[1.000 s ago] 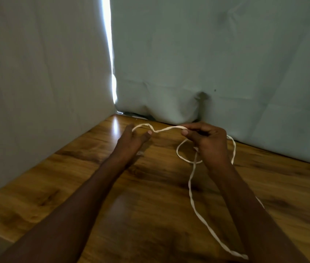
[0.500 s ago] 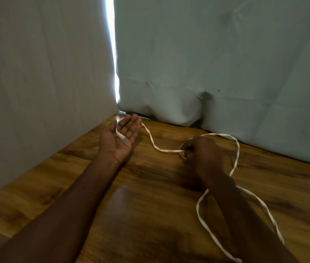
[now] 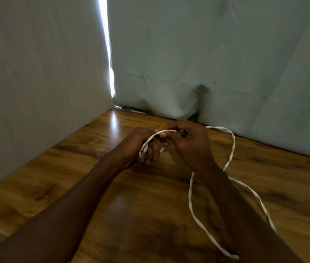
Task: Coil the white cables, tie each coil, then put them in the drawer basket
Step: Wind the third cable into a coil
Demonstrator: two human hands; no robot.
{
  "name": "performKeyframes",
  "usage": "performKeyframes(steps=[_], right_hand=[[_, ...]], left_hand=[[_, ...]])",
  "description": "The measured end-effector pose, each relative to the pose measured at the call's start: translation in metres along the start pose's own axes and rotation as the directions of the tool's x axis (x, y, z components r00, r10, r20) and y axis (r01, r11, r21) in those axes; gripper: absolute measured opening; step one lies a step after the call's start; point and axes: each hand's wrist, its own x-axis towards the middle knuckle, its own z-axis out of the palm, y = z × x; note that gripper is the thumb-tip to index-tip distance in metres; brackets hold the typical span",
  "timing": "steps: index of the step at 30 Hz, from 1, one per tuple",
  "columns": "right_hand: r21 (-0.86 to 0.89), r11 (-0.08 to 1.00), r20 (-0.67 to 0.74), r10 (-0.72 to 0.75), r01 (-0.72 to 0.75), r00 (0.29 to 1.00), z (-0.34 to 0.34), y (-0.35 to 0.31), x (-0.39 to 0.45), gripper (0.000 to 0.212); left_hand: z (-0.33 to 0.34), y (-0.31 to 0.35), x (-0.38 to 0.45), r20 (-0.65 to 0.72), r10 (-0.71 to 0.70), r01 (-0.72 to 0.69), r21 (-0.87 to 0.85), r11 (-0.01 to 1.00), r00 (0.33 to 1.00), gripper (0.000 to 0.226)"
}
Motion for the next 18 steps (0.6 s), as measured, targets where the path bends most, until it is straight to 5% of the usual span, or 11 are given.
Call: performKeyframes(steps=[3,9,14,18], right_hand=[[0.050,0.998,-0.006,0.039,-0.039,0.999,0.000,0.001,0.000,0.007],[0.144,0.987,0.102,0.056,-0.070,0.993,-0.004,-0.001,0.004,0.014],[0.077,0.988,-0.039,0.139,-0.135,0.990,-0.004,0.010,0.002,0.013],[0.053,0.971,-0.203,0.237,-0.231,0.950,-0.003,0.012,0.001,0.006]], left_hand=[[-0.003,0.001,0.001,0.099,-0.074,0.076,-0.020,0.997,0.992,0.041],[-0.006,-0.004,0.011,0.076,-0.157,0.171,-0.226,0.959,0.985,0.049],[-0.002,-0.002,0.006,0.127,-0.123,0.140,-0.130,0.982,0.984,0.040],[0.002,0.002,0.002,0.232,-0.185,0.238,-0.229,0.944,0.955,0.038]])
